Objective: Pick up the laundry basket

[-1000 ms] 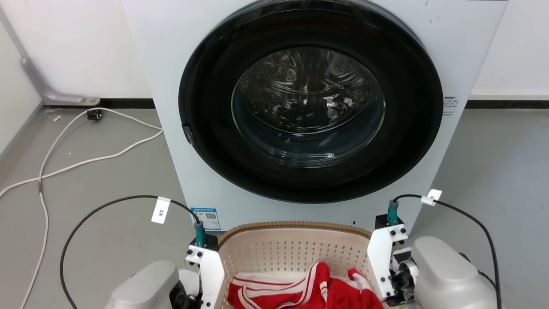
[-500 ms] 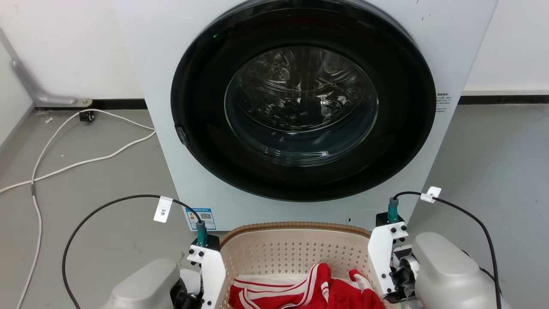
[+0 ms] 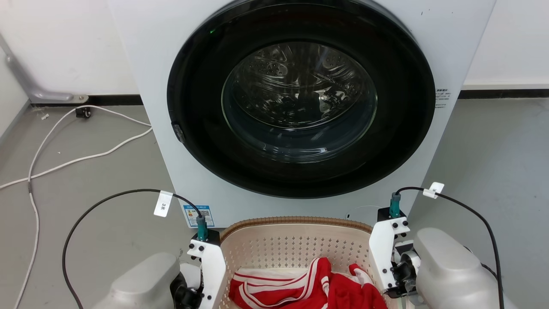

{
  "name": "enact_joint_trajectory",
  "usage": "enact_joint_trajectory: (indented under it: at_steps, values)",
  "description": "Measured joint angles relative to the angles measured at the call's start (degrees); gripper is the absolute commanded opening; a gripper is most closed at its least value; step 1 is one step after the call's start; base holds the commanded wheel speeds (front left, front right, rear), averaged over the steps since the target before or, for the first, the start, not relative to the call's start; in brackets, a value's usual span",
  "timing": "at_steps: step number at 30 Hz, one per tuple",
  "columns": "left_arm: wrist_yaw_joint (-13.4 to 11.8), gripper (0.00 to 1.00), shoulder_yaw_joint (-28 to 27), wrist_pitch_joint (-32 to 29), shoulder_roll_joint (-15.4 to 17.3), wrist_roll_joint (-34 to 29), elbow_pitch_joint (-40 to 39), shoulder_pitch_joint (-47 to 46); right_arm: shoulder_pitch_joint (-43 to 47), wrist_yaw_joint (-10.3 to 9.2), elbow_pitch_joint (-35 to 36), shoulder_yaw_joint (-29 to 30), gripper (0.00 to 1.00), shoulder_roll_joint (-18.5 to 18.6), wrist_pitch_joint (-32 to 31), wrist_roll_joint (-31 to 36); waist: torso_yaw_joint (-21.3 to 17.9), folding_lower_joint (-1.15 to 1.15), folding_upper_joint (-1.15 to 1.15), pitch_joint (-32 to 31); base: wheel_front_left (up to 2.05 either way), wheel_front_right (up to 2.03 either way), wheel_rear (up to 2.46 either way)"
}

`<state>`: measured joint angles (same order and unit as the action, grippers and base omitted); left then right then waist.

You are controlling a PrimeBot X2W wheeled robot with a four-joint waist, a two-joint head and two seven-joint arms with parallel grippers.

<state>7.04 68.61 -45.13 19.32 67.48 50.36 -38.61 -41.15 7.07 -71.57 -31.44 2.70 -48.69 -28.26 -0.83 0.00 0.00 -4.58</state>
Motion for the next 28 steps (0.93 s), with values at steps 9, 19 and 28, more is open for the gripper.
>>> enact_joint_trajectory:
  at_steps: [9, 19, 28]
  values:
    - [0.0, 0.00, 0.8, 0.3, 0.0, 1.0, 0.2, -0.4, -0.6, 0.00, -0.6, -0.3, 0.00, 0.0, 0.2, -0.4, 0.1, 0.00, 0.00, -0.1, 0.00, 0.00, 0.00]
    - [0.0, 0.00, 1.5, 0.4, 0.0, 1.9, 0.5, -0.7, -0.7, 0.00, -0.7, -0.9, 0.00, 0.0, 0.2, -1.0, 0.2, 0.00, 0.00, 0.1, 0.00, 0.00, 0.00]
    - [0.0, 0.00, 2.0, 0.6, -0.1, 2.5, 1.0, -0.8, -0.7, 0.00, -0.9, -1.3, 0.00, 0.0, 0.3, -1.5, 0.3, 0.00, 0.00, 0.1, 0.00, 0.00, 0.00]
